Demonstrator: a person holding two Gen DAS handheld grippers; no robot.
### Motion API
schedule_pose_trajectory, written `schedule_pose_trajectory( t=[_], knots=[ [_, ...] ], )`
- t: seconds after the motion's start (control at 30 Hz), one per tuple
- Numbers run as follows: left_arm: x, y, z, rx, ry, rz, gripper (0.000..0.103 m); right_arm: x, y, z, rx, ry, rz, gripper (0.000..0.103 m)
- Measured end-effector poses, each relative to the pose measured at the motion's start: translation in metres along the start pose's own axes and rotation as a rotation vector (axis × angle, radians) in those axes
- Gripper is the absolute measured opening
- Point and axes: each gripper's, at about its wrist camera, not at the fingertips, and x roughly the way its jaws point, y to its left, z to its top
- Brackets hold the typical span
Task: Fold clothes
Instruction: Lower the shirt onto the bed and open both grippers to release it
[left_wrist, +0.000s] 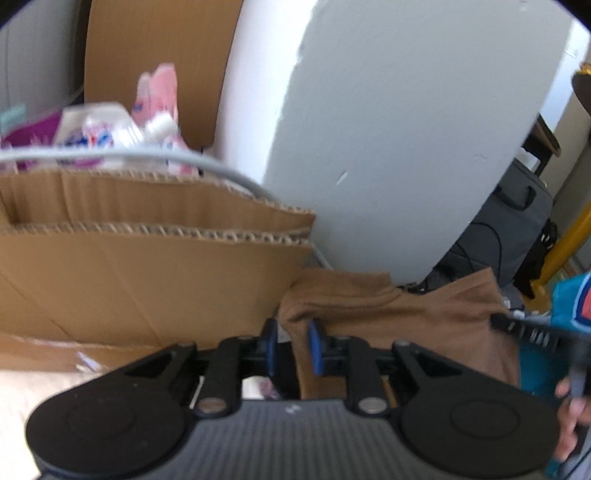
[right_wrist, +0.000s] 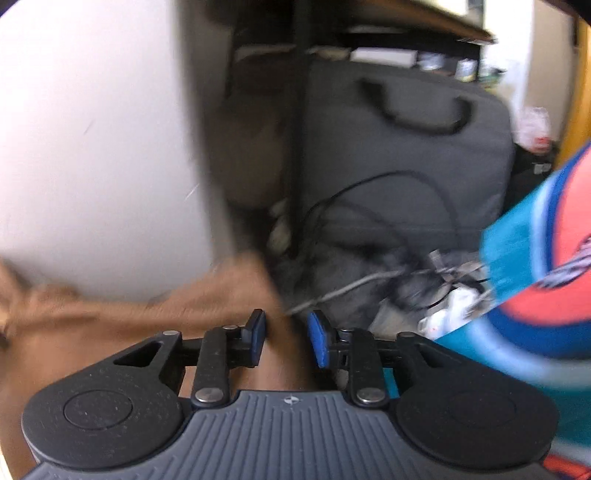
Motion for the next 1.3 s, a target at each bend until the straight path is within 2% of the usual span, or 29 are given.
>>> schedule_pose_trajectory(
  t=[0.1, 0.23, 0.37, 0.47, 0.53, 0.67, 0.87, 1.03, 1.17, 1.3],
  knots=[
    [-0.017, -0.001, -0.002, 0.029, -0.017, -0.023, 0.019, -0.013, -0.012, 0.006, 0.077, -0.035, 0.028, 0.034],
    [-0.037, -0.007, -0.005, 0.075, -0.041, -0.05, 0.019, -0.033, -0.018, -0.003, 0.102, -0.06, 0.076, 0.033],
    [-0.043, -0.02, -0.014, 0.089, -0.039, -0.081, 0.019, -0.04, -0.015, -0.027, 0.085, -0.044, 0.107, 0.017],
    [-0.04, -0.029, -0.024, 0.117, -0.023, -0.101, 0.019, -0.034, -0.008, -0.042, 0.045, -0.015, 0.124, 0.014],
    [-0.034, -0.033, -0.028, 0.125, -0.004, -0.104, 0.019, -0.03, -0.003, -0.051, 0.018, -0.009, 0.127, 0.001],
    [-0.015, -0.037, -0.035, 0.124, 0.034, -0.091, 0.018, -0.023, 0.008, -0.058, -0.043, -0.024, 0.129, 0.001],
    [0.005, -0.031, -0.032, 0.119, 0.065, -0.061, 0.016, 0.008, -0.007, -0.053, -0.011, 0.008, 0.096, 0.003],
    [0.015, -0.025, -0.026, 0.137, 0.065, -0.015, 0.016, 0.015, -0.011, -0.046, -0.058, -0.017, 0.073, 0.003],
    [0.003, -0.022, -0.023, 0.107, 0.034, 0.011, 0.016, -0.005, -0.023, -0.044, -0.006, -0.071, 0.093, 0.001],
    [-0.022, -0.027, -0.028, 0.107, 0.002, -0.006, 0.016, -0.032, -0.024, -0.068, 0.027, -0.093, 0.11, 0.001]
  ],
)
